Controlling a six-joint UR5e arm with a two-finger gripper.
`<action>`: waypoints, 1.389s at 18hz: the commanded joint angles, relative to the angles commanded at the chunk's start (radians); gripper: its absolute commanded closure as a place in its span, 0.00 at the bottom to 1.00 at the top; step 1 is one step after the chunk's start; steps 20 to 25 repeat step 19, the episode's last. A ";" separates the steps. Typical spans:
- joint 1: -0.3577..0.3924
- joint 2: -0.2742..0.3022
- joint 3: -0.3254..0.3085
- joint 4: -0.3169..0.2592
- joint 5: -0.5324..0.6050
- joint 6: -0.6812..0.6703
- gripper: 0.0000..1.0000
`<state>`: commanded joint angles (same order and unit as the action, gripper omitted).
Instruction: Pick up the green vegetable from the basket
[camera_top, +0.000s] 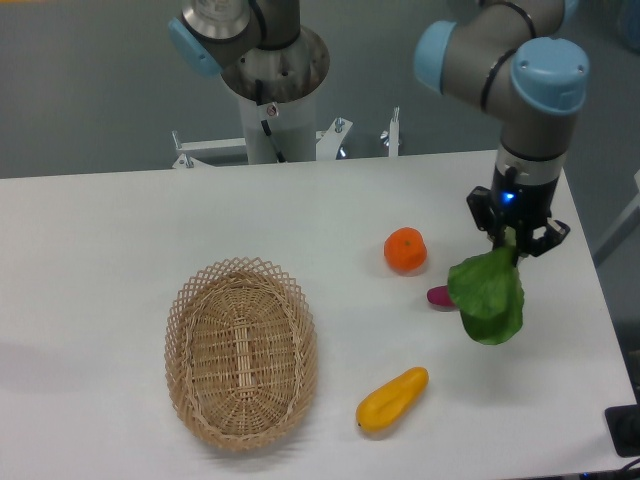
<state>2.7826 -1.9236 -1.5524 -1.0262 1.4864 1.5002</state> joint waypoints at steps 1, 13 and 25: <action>0.005 -0.005 0.005 0.000 0.000 0.000 0.65; -0.002 0.000 0.002 -0.002 -0.005 -0.008 0.65; -0.002 0.005 -0.002 -0.002 -0.029 -0.011 0.65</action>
